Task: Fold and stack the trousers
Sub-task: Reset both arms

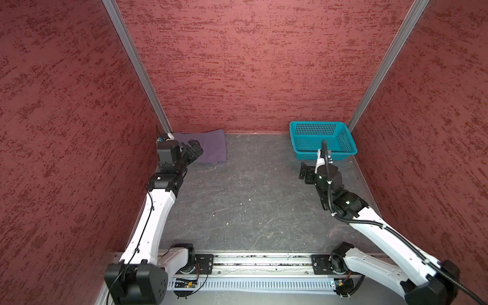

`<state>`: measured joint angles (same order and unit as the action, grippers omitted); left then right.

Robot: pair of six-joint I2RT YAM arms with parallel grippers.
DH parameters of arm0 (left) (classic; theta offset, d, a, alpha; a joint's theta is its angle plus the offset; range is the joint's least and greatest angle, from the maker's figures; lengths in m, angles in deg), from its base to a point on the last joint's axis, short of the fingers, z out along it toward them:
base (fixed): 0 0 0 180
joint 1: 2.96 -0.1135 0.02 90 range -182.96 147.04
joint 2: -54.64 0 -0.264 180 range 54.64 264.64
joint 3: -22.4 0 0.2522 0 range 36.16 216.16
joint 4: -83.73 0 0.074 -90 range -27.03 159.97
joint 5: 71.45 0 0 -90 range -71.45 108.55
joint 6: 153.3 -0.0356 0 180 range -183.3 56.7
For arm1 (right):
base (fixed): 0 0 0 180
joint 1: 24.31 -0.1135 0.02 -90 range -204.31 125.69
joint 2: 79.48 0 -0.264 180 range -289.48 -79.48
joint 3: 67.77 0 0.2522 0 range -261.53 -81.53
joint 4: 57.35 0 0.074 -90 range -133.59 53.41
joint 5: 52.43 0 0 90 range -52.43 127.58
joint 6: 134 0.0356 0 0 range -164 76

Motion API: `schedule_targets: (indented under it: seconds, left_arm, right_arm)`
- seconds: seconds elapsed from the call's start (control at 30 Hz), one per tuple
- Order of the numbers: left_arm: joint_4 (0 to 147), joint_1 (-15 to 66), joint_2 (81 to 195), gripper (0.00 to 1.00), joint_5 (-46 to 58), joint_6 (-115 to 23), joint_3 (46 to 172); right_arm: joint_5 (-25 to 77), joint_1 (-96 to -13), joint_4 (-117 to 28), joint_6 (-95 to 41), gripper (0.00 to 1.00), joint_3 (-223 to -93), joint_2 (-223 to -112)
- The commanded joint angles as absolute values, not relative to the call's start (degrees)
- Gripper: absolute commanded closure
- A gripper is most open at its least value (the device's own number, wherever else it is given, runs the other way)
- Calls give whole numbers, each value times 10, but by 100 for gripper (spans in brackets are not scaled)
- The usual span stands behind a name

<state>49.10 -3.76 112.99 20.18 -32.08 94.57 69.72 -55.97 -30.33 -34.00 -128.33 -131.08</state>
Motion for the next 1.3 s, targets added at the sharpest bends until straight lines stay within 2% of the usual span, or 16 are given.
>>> schedule_targets:
  seconds: [0.0, 0.27, 0.4, 0.57, 0.7, 0.93, 1.07, 1.27]
  left_arm:
    - [514, -37, 1074, 1, 237, -351, 907]
    - [477, -41, 930, 0, 307, -326, 793]
    - [553, -41, 843, 1, 295, -332, 708]
    - [762, -39, 741, 1, 227, -436, 544]
    - [749, -28, 694, 1, 145, -540, 518]
    - [706, -25, 730, 1, 173, -543, 512]
    - [789, -25, 794, 1, 185, -538, 479]
    - [870, -26, 924, 1, 226, -562, 473]
  right_arm:
    - [700, -555, -372, -411, 1, -1268, -1254]
    - [710, -555, -528, -509, 1, -1168, -1142]
    - [710, -554, -577, -533, 1, -1105, -1113]
    - [692, -533, -561, -489, 1, -1090, -1159]
    - [623, -497, -496, -426, 1, -1108, -1217]
    - [564, -426, -632, -363, 1, -1013, -1212]
    - [510, -367, -631, -335, 1, -984, -1240]
    - [519, -328, -639, -344, 1, -966, -1244]
